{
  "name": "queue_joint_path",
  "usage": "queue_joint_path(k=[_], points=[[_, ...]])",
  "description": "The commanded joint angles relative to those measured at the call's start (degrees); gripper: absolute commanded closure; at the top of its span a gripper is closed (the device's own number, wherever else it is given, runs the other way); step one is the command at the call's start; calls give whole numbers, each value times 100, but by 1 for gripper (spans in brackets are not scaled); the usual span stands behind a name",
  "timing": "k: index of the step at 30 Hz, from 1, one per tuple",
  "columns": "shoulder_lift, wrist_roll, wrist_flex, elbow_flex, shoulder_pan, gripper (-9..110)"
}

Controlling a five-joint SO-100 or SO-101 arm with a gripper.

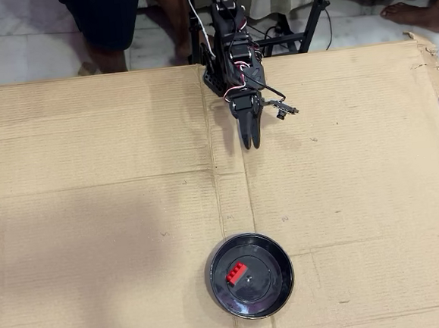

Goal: Grasp a lego block and put it in the bin.

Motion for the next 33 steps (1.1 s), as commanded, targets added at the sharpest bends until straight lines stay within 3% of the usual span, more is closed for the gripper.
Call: queue_joint_path(k=[1, 12, 33], points=[[281, -431, 360, 70, 44, 90], [352, -1362, 1327, 70, 44, 101], [360, -1362, 1749, 62, 44, 101]])
